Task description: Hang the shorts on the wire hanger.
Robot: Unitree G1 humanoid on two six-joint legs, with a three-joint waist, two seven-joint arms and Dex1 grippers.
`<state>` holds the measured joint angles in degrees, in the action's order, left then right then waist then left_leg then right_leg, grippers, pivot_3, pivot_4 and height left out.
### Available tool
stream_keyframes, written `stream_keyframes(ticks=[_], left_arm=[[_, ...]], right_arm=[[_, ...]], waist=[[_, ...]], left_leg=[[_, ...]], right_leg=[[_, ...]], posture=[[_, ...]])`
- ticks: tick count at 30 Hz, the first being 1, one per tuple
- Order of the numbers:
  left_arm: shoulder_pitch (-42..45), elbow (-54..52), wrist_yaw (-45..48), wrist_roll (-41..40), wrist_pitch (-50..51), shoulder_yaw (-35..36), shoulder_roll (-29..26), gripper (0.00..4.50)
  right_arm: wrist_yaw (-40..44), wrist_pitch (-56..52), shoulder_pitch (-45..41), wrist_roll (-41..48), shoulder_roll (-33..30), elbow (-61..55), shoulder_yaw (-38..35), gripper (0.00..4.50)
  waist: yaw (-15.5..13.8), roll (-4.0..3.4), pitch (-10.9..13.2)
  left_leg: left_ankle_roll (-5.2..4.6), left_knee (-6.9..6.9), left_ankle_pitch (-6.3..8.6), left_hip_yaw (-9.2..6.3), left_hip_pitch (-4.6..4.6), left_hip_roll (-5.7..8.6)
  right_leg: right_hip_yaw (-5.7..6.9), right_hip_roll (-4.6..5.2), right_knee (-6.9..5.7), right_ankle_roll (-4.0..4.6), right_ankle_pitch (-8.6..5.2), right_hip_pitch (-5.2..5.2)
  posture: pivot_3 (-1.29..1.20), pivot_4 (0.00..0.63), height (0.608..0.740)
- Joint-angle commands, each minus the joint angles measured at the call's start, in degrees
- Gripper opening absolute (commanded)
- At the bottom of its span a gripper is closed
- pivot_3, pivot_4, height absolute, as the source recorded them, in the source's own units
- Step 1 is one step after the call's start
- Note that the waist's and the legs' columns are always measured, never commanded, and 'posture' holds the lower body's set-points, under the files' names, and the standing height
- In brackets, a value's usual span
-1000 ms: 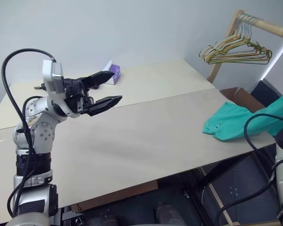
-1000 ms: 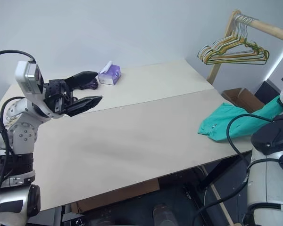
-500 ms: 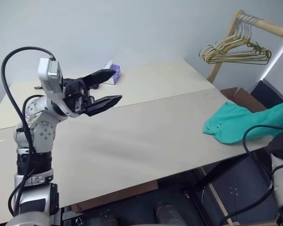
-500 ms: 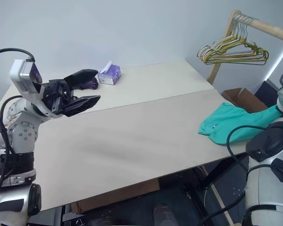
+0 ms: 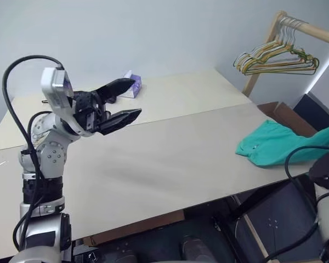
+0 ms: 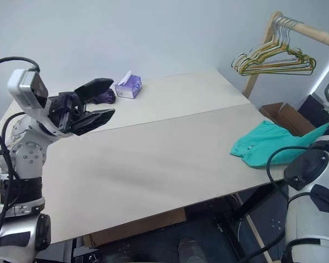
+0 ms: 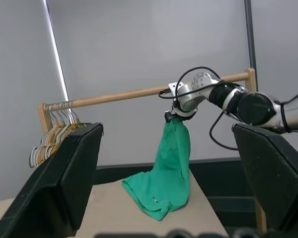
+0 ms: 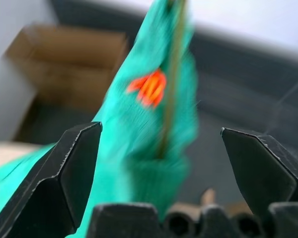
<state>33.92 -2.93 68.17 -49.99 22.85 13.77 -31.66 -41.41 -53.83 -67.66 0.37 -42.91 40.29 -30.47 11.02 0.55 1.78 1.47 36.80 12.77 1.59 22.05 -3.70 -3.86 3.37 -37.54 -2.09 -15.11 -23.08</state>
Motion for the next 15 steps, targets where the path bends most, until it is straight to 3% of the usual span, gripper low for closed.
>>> stream_keyframes(ticks=[1, 8, 15], left_arm=[[1.52, -1.04, -0.34, -1.07, -0.59, 1.45, 0.04, 4.5], [1.66, -0.9, -1.13, -2.94, -0.34, 3.14, 0.61, 4.5], [-2.73, -1.59, -3.07, -0.46, -0.81, 4.02, -1.69, 4.5]], right_arm=[[-1.18, 3.02, 0.29, -6.51, 0.53, -9.0, 8.32, 4.45], [2.23, 8.34, 2.81, -15.24, 2.12, -14.27, 20.52, 4.45], [15.3, 14.54, 5.79, -16.98, 6.68, -19.95, 30.0, 4.45]], waist=[[-0.04, -0.03, -0.01], [-0.17, -0.04, -0.02], [-0.55, -0.04, -0.02]], left_leg=[[0.0, 0.0, 0.0, 0.01, 0.0, 0.0], [0.0, 0.0, 0.0, 0.01, -0.01, -0.01], [0.0, 0.0, 0.0, 0.01, -0.05, -0.01]], right_leg=[[-0.01, 0.0, -0.01, 0.0, 0.0, 0.0], [-0.02, -0.01, -0.01, 0.0, 0.0, -0.01], [-0.02, -0.01, -0.05, -0.01, 0.01, 0.0]], posture=[[-0.08, 0.0, 0.74], [-0.07, 0.0, 0.74], [-0.03, 0.0, 0.74]])
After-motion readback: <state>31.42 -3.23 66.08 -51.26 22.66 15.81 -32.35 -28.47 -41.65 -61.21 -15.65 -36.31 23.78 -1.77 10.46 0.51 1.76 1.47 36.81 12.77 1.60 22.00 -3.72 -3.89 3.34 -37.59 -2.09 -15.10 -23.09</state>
